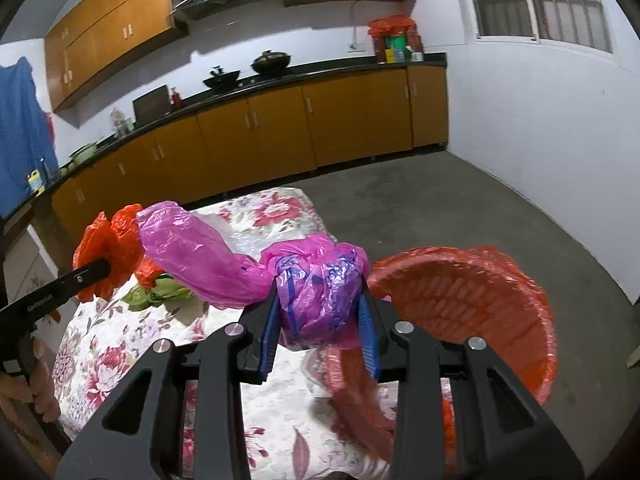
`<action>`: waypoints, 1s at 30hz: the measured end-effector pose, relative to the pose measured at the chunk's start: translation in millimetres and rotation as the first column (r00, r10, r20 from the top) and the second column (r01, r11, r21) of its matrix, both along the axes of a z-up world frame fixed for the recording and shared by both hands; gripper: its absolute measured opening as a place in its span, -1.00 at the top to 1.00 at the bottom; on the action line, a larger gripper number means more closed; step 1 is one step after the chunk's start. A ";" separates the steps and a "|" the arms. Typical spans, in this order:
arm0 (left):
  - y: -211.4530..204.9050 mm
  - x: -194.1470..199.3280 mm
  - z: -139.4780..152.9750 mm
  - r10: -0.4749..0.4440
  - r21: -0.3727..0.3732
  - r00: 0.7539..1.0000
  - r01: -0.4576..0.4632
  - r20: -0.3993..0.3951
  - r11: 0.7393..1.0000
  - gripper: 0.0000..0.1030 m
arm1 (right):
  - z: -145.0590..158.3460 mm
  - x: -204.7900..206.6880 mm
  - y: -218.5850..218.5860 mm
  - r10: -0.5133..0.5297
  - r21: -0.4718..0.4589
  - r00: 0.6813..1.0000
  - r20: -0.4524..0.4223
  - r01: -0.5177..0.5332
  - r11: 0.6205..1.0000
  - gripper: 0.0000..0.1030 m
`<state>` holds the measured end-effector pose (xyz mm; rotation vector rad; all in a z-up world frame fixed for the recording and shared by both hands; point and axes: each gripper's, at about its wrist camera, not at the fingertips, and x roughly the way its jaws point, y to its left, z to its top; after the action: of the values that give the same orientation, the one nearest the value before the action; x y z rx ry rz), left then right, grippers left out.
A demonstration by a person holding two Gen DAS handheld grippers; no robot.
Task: Collect trash
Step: 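Lift the red bag with the left tool while the right tool carries the purple bag to the basket, then open both tools over the red basket to drop the red and purple bags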
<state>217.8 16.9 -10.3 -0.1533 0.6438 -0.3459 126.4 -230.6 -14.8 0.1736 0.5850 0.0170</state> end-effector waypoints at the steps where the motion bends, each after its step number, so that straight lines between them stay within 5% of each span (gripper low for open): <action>1: -4.4 -0.9 0.5 -0.008 -0.001 1.000 0.008 0.001 1.000 0.58 | 0.5 -1.5 -3.5 -0.012 0.000 1.000 0.002 0.012 1.000 0.32; 30: -142.0 -10.0 -16.8 -0.255 -0.051 0.965 0.252 -0.063 0.966 0.58 | 2.7 -28.8 -98.6 -0.300 0.064 0.954 0.001 0.299 0.952 0.30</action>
<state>207.8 -125.0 -27.0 -0.1242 0.7263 -0.6036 97.6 -329.2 -12.1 0.3222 0.5431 -0.2583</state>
